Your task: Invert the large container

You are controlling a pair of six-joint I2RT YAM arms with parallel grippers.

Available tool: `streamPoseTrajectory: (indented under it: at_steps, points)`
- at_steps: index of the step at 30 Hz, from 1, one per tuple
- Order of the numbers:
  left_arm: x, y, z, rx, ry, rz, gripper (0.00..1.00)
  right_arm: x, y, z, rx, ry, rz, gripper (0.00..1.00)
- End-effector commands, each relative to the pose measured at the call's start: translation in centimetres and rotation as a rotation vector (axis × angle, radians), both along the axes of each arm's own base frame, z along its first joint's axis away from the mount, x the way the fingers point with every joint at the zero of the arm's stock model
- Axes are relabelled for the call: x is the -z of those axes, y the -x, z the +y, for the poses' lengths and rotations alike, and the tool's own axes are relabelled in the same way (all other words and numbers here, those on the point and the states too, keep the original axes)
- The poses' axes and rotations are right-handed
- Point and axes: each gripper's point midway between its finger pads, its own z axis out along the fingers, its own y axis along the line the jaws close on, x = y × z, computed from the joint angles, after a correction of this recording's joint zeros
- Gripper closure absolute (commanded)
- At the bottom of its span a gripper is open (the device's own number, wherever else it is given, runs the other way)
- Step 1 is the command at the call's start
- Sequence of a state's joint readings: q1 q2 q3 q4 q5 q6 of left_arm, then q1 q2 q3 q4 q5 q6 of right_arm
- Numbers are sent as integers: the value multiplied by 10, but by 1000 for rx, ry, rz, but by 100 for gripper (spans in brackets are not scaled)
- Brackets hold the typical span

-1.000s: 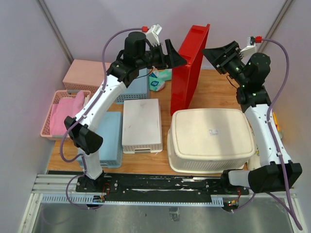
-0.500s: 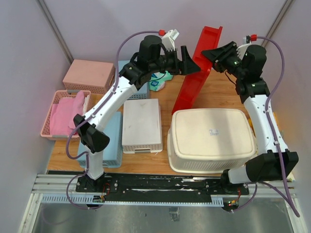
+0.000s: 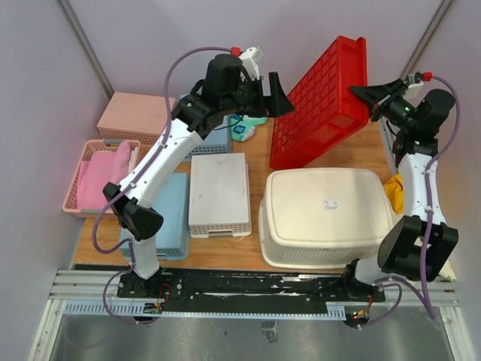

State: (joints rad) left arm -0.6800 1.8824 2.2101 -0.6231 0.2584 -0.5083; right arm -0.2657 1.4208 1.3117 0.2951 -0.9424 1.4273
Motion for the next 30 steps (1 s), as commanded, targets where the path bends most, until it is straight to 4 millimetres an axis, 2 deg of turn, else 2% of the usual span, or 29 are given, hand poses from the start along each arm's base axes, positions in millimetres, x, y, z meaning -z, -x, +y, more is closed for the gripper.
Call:
streamPoseTrajectory:
  at_steps: [1,6,13,15,16,19,21,26,30]
  points:
    - [-47,9,37,-77,39,-99,11,41,12,-5,-161,38,0,100]
    - [-51,10,57,-112,48,-108,10,66,0,-18,-170,-48,85,97]
    - [-45,11,60,-113,49,-93,10,118,-15,-24,-161,-87,236,93]
    - [-43,13,60,-109,51,-88,10,125,-15,-25,-151,-68,246,84]
    - [-43,14,60,-110,53,-87,10,130,-15,-26,-143,-57,275,73]
    - [-42,17,62,-111,54,-84,10,141,-12,-36,-86,70,304,43]
    - [-41,19,65,-115,52,-83,9,145,-9,-47,-29,181,339,34]
    - [-43,24,71,-127,53,-87,8,167,2,-84,105,492,499,32]
    - [-44,29,75,-134,56,-87,7,192,26,-133,226,783,708,31]
